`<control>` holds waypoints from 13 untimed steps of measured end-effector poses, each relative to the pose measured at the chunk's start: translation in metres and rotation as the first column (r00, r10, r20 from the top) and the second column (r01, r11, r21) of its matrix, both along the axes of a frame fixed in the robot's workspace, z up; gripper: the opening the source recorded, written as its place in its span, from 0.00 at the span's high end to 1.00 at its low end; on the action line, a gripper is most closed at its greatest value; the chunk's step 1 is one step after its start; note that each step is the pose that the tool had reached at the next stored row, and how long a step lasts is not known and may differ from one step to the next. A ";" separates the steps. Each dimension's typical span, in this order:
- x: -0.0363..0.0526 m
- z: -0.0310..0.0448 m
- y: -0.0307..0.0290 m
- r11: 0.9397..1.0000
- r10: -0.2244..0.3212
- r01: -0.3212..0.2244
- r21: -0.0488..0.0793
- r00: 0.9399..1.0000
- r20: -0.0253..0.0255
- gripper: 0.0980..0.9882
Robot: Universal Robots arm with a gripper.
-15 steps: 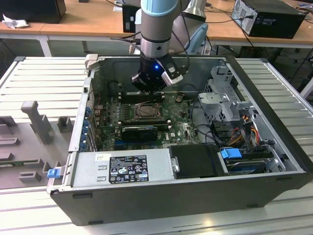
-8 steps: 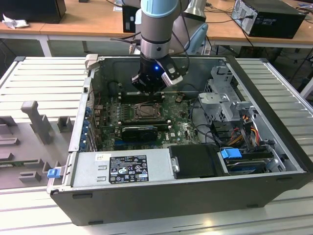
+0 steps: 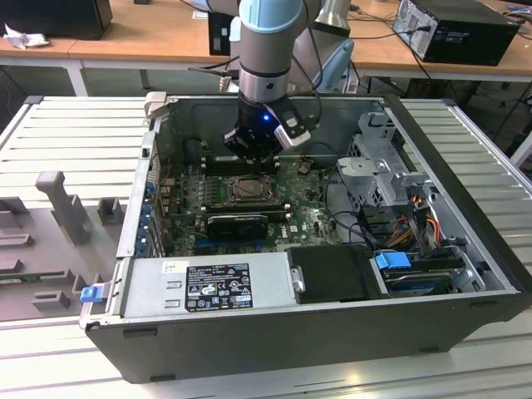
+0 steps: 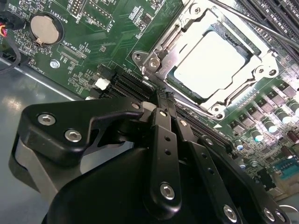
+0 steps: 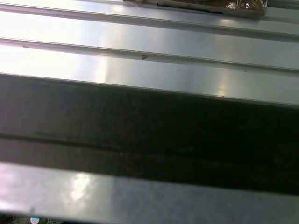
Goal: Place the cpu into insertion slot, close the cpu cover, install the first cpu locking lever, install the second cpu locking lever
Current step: 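Install the first cpu locking lever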
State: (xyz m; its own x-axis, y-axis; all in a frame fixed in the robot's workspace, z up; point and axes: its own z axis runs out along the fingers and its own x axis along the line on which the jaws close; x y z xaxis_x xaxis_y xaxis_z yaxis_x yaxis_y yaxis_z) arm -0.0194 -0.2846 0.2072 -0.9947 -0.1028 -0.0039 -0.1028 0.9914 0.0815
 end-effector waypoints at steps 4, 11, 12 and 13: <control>0.0004 -0.0018 0.0000 1.000 0.000 0.000 -0.008 1.000 0.000 0.99; 0.0007 -0.0046 0.0001 1.000 0.000 0.000 -0.017 1.000 0.000 0.99; 0.0007 -0.0051 0.0001 1.000 0.000 0.000 -0.018 1.000 0.000 0.99; 0.0007 -0.0055 0.0000 1.000 0.000 0.000 -0.018 1.000 0.000 0.99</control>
State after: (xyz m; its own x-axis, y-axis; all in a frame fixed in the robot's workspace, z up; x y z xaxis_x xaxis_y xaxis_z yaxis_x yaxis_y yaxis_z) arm -0.0187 -0.2846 0.2017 -0.9947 -0.1029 -0.0021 -0.1028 0.9927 0.0635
